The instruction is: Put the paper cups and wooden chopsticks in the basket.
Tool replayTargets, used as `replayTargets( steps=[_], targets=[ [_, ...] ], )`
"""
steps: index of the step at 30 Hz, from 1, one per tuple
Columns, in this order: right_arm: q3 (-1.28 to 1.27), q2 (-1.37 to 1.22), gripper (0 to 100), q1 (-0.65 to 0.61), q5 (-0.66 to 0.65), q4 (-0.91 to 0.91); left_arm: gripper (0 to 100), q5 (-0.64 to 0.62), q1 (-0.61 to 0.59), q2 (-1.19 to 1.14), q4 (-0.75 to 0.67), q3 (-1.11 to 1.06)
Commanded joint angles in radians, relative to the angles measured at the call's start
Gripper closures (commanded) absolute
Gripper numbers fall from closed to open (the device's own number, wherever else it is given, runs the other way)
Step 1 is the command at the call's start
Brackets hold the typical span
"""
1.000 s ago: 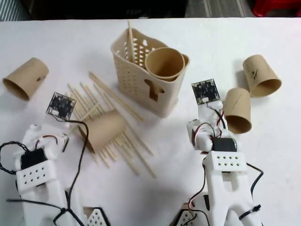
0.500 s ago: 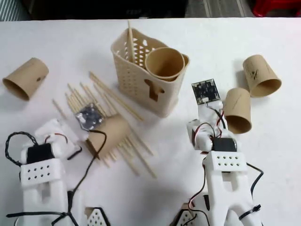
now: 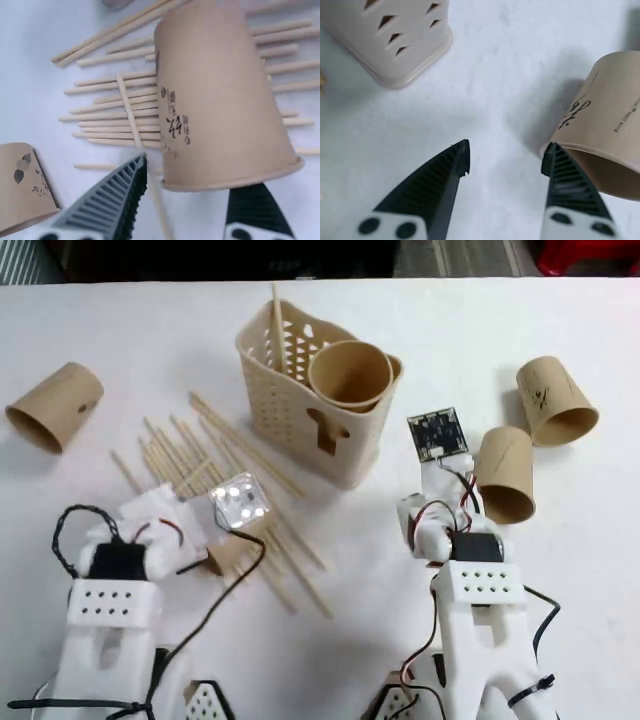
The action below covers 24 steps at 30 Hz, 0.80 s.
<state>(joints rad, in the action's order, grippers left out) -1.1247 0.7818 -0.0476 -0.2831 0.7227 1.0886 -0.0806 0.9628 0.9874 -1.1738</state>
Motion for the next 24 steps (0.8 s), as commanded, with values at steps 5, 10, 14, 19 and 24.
replayTargets(
  steps=[5,10,14,19,24],
  targets=[
    [0.006,-0.001,75.5,0.005,-0.012,-0.015,76,-0.199,0.102,0.021,-0.117,0.026],
    [0.006,-0.001,75.5,0.005,-0.012,-0.015,89,-0.236,0.145,0.021,-0.262,-0.087],
    [0.006,-0.001,75.5,0.005,-0.012,-0.015,97,-0.238,0.143,0.021,-0.356,-0.164],
    [0.006,-0.001,75.5,0.005,-0.012,-0.015,98,-0.247,0.12,0.021,-0.35,-0.161],
    [0.006,-0.001,75.5,0.005,-0.012,-0.015,98,-0.37,0.084,0.024,-0.273,-0.077]
  ],
)
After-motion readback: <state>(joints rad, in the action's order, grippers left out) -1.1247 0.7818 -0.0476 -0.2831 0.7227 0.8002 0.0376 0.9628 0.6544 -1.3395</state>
